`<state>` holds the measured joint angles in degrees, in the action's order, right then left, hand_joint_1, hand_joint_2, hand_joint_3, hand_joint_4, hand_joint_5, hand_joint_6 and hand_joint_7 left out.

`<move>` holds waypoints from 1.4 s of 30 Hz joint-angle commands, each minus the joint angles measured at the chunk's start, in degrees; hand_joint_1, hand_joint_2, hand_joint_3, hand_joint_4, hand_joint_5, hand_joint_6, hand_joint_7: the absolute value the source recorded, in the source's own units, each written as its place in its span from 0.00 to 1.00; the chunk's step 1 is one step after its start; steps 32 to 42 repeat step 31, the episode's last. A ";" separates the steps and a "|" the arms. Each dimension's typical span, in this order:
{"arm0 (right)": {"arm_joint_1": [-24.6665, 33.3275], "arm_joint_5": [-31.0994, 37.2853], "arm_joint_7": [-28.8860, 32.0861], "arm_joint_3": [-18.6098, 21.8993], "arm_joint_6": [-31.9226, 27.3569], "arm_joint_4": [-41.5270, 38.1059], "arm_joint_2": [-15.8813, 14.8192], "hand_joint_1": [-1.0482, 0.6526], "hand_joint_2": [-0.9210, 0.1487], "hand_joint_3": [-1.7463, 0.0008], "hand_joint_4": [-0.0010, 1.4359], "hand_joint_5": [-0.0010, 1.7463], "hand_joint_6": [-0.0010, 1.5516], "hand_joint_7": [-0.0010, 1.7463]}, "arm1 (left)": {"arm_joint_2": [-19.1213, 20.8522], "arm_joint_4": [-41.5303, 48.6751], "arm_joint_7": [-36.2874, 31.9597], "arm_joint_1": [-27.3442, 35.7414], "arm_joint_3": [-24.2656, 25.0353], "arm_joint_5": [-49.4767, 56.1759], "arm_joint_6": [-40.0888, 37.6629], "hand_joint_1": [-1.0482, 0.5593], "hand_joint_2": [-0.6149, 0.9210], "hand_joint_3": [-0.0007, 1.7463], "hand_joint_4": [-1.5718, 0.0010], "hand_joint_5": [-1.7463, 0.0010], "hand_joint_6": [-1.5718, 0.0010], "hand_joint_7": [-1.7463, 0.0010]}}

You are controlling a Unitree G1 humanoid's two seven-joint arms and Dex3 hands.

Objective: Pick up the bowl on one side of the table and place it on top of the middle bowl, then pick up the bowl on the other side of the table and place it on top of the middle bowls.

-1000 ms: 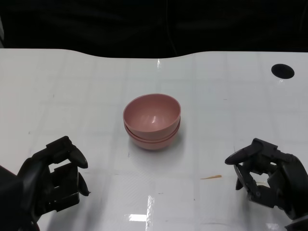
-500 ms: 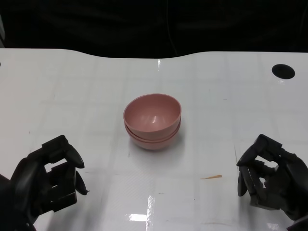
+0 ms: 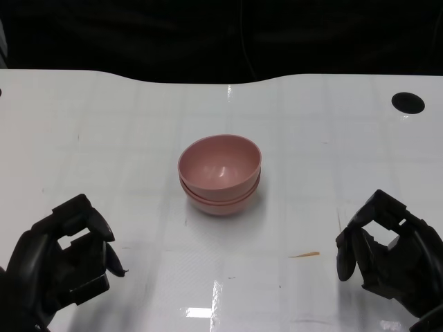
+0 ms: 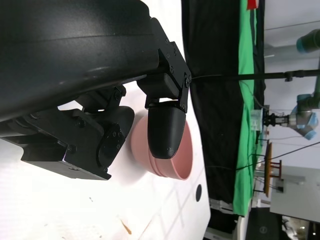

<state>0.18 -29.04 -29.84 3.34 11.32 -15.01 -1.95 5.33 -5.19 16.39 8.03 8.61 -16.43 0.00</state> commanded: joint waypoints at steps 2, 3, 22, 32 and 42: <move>1.18 -1.39 1.21 1.97 -4.81 3.38 -0.04 0.61 0.30 0.32 0.65 1.00 0.46 0.92 | -0.07 -1.59 -0.97 1.21 0.97 -1.33 -1.40 0.86 0.93 0.72 0.39 0.00 0.52 0.00; 1.27 -1.37 1.34 2.20 -5.62 3.85 0.03 0.61 0.30 0.32 0.65 1.00 0.45 0.92 | -0.15 -1.82 -1.09 1.29 0.99 -1.48 -1.61 0.86 0.93 0.73 0.39 0.00 0.52 0.00; 0.46 -8.10 -1.53 7.15 -18.44 4.49 0.69 0.60 0.22 0.33 0.58 1.00 0.37 0.99 | -1.63 -4.10 -3.06 1.32 2.05 -4.27 -5.48 0.85 0.95 0.73 0.39 0.00 0.53 0.00; 0.50 -7.65 -1.67 7.53 -18.89 4.19 1.13 0.60 0.22 0.36 0.59 1.00 0.39 0.96 | -1.75 -4.87 -3.56 1.51 2.09 -4.79 -6.22 0.87 0.99 0.71 0.39 0.00 0.53 0.00; 0.50 -7.65 -1.67 7.53 -18.89 4.19 1.13 0.60 0.22 0.36 0.59 1.00 0.39 0.96 | -1.75 -4.87 -3.56 1.51 2.09 -4.79 -6.22 0.87 0.99 0.71 0.39 0.00 0.53 0.00</move>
